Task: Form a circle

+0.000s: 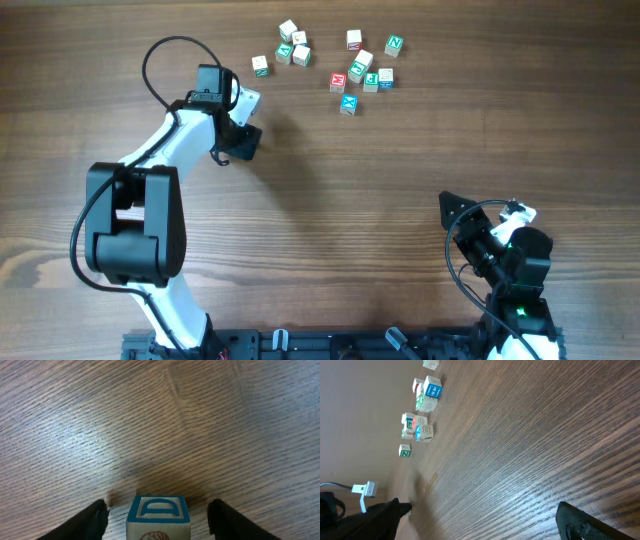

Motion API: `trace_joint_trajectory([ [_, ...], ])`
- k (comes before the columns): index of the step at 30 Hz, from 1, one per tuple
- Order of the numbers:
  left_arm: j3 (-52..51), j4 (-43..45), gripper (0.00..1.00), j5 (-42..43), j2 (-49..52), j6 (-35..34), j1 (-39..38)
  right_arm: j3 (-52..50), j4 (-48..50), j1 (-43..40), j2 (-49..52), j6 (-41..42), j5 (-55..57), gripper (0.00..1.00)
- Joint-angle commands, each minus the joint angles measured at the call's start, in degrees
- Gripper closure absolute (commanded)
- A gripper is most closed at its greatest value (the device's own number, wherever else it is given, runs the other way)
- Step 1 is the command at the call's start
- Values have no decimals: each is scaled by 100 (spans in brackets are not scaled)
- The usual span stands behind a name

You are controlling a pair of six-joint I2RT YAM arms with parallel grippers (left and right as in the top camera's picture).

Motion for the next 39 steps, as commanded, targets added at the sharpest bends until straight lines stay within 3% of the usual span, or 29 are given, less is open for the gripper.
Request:
trace_joint_trajectory([
  [1, -63, -2, 23, -61, 0, 31, 31, 4, 20, 13, 0, 4, -46, 0],
  [4, -63, -4, 19, -188, 0, 33, 31, 4, 20, 13, 0, 4, -46, 0],
  [10, -63, -4, 36, -662, 0, 37, 31, 4, 20, 13, 0, 2, -46, 0],
  [15, -63, 0, 37, -662, 0, 59, 31, 4, 20, 13, 0, 4, -46, 0],
  [20, -61, -42, 30, -776, 0, 378, 31, 4, 17, 13, 0, 4, -46, 0],
  [28, -63, -42, 11, -1005, 0, 455, 31, 4, 20, 13, 0, 2, -46, 0],
  [39, -61, -35, 6, -1464, 0, 964, 31, 4, 17, 13, 0, 2, -44, 0],
])
